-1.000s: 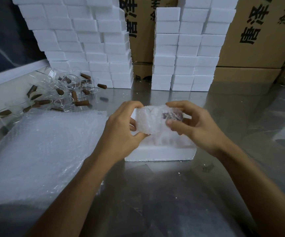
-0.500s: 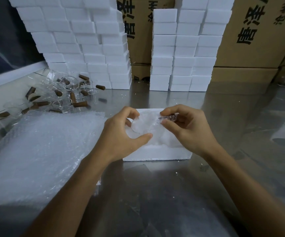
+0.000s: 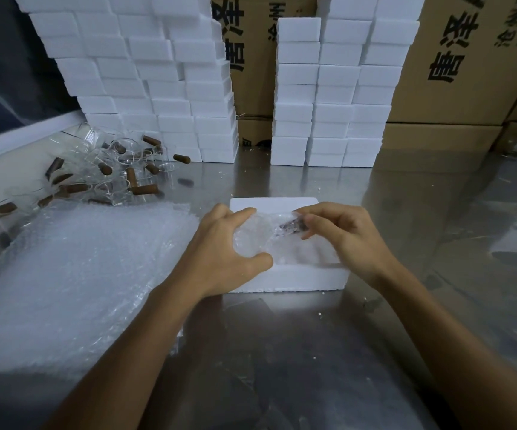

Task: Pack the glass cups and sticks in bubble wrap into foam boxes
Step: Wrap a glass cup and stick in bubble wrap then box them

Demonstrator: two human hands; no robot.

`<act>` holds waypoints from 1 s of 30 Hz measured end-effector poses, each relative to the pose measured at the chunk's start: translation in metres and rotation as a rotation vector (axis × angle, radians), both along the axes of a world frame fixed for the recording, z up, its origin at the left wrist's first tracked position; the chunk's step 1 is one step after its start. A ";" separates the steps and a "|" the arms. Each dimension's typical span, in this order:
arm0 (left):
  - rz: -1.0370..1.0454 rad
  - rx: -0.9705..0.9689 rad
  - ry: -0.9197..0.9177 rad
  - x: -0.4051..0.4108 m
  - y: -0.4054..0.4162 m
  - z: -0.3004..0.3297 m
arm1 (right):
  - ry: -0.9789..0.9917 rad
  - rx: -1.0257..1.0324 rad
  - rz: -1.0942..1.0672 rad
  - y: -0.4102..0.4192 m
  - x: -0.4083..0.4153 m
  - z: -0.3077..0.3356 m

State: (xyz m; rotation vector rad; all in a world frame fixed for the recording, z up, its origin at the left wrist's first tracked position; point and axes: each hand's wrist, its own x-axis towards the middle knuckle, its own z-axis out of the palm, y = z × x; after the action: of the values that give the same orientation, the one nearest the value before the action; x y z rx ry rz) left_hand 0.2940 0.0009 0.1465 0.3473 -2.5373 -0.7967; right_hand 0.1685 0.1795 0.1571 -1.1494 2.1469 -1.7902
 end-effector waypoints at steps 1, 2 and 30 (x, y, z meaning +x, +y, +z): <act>0.001 0.000 -0.001 0.000 0.001 0.000 | -0.001 0.012 -0.016 -0.001 -0.001 -0.001; 0.002 0.000 -0.003 0.001 0.001 -0.001 | 0.003 0.042 -0.027 -0.002 -0.001 -0.002; -0.006 0.192 0.040 -0.004 -0.005 -0.008 | 0.210 0.176 -0.300 -0.001 -0.012 -0.028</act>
State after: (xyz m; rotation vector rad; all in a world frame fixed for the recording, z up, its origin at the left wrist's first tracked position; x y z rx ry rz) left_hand 0.2905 -0.0038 0.1384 0.3812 -2.4323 -1.0422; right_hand 0.1563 0.1785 0.1288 -1.0609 2.6620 -1.6012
